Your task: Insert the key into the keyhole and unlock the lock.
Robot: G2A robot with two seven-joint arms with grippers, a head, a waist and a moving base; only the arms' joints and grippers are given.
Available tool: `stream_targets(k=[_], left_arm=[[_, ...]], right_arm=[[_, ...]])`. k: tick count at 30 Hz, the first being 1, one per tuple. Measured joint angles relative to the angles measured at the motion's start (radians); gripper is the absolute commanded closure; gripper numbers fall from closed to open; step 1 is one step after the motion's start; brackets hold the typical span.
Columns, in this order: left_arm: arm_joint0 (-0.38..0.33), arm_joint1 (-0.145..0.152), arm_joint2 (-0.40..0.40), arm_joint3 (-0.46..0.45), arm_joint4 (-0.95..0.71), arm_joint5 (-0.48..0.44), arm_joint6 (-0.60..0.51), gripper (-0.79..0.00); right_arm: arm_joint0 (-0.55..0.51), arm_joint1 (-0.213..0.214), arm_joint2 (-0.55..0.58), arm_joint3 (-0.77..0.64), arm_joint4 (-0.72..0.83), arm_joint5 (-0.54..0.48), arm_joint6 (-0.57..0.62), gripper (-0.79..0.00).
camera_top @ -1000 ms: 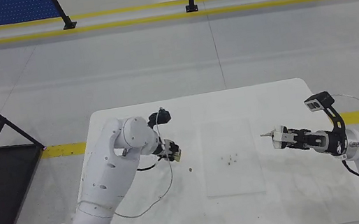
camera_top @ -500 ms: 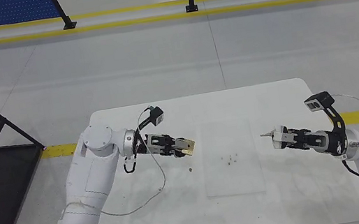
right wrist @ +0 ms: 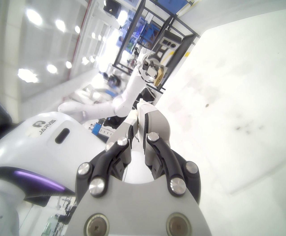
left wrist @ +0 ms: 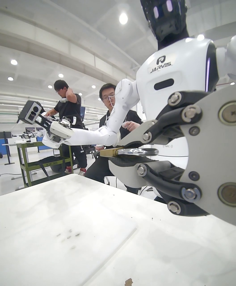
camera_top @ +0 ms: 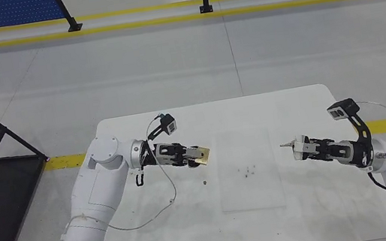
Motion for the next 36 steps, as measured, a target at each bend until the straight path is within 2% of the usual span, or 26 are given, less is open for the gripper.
stream_targets(k=[4,8,11,19,33,36], left_arm=[[0.026,-0.005,0.005,-0.002,-0.041,-0.003,0.059,0.000],[0.057,-0.017,0.018,0.014,-0.190,-0.056,0.141,0.000],[0.075,-0.024,0.035,0.021,-0.232,-0.093,0.193,0.000],[0.102,-0.026,0.047,-0.011,-0.210,-0.170,0.303,0.000],[0.101,-0.021,0.047,-0.029,-0.189,-0.162,0.317,0.000],[0.101,-0.021,0.047,-0.029,-0.189,-0.162,0.317,0.000]], right_arm=[[0.000,0.000,0.000,0.000,0.000,0.000,0.000,0.000],[0.000,0.000,0.000,0.000,0.000,0.000,0.000,0.000],[0.000,0.000,0.000,0.000,0.000,0.000,0.000,0.000],[0.000,0.000,0.000,0.000,0.000,0.000,0.000,0.000],[-0.001,-0.001,-0.002,-0.001,-0.003,0.002,-0.005,0.000],[0.001,-0.008,-0.037,-0.001,-0.010,0.030,-0.096,0.000]])
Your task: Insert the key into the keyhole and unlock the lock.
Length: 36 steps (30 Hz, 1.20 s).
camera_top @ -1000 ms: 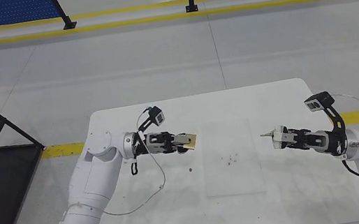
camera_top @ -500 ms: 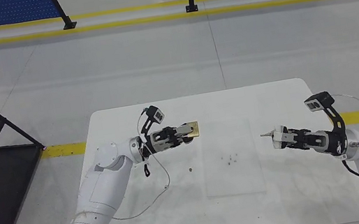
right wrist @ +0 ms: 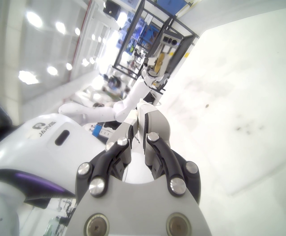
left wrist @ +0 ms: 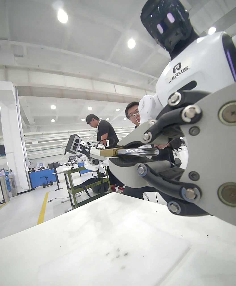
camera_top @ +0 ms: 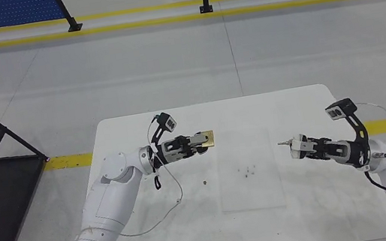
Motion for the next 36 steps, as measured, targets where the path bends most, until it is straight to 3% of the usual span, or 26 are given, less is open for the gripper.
stream_targets(k=[5,14,36], left_arm=[[0.000,0.000,0.000,0.000,0.000,0.000,0.000,0.000],[0.000,0.000,0.000,0.000,0.000,0.000,0.000,0.000],[0.000,0.000,0.000,0.000,0.000,0.000,0.000,0.000]], right_arm=[[0.042,-0.020,-0.102,0.019,-0.025,0.028,-0.139,0.000],[0.118,-0.048,-0.242,0.061,-0.045,0.069,-0.243,0.000],[0.229,-0.094,-0.426,0.064,-0.124,0.180,-0.350,0.000]])
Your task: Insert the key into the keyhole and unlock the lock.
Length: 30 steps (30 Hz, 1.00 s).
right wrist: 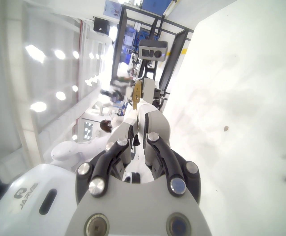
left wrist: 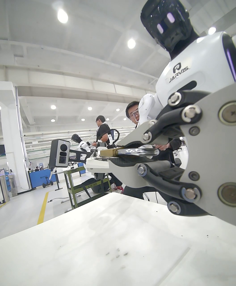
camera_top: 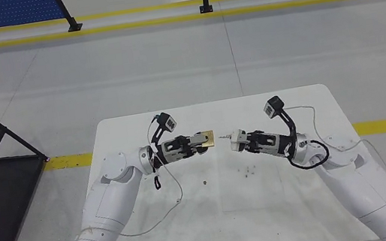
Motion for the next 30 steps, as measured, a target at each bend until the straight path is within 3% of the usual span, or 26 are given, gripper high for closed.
stream_targets(k=[12,30], left_arm=[[0.000,0.000,0.000,0.000,0.000,0.000,0.000,0.000],[0.000,0.000,0.000,0.000,0.000,0.000,0.000,0.000]], right_arm=[[0.001,-0.001,-0.002,-0.002,0.003,-0.001,-0.003,0.000],[-0.051,0.013,0.042,-0.154,-0.101,0.132,-0.055,0.000]])
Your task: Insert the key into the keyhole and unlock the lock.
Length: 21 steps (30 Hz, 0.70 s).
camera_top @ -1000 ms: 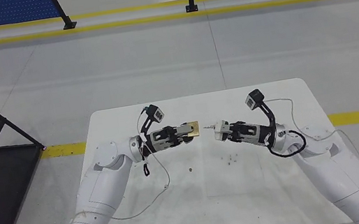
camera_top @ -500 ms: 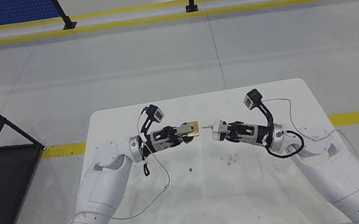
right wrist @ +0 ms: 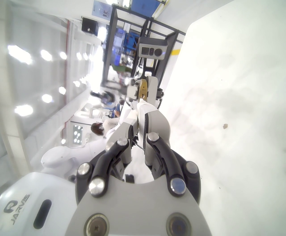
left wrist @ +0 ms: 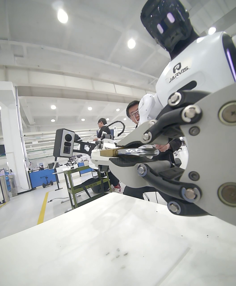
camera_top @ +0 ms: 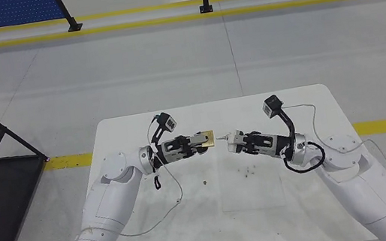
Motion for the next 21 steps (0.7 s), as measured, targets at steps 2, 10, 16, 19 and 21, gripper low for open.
stream_targets(k=[2,10,16,19,21], left_arm=[[0.000,0.000,0.000,0.000,0.000,0.000,0.000,0.000],[0.000,0.000,0.000,0.000,0.000,0.000,0.000,0.000],[0.000,0.000,0.000,0.000,0.000,0.000,0.000,0.000],[0.000,0.000,0.000,0.000,0.000,0.000,0.000,0.000],[0.000,0.000,0.000,0.000,0.000,0.000,0.000,0.000]], right_arm=[[0.000,0.000,-0.001,-0.002,-0.003,0.001,-0.002,0.000],[0.007,-0.003,-0.005,0.004,-0.012,0.001,-0.006,0.000],[0.013,-0.005,-0.010,0.009,-0.017,0.002,-0.007,0.000],[0.018,-0.007,-0.013,0.013,-0.016,0.005,-0.008,0.000],[0.021,-0.008,-0.016,0.016,-0.015,0.005,-0.010,0.000]])
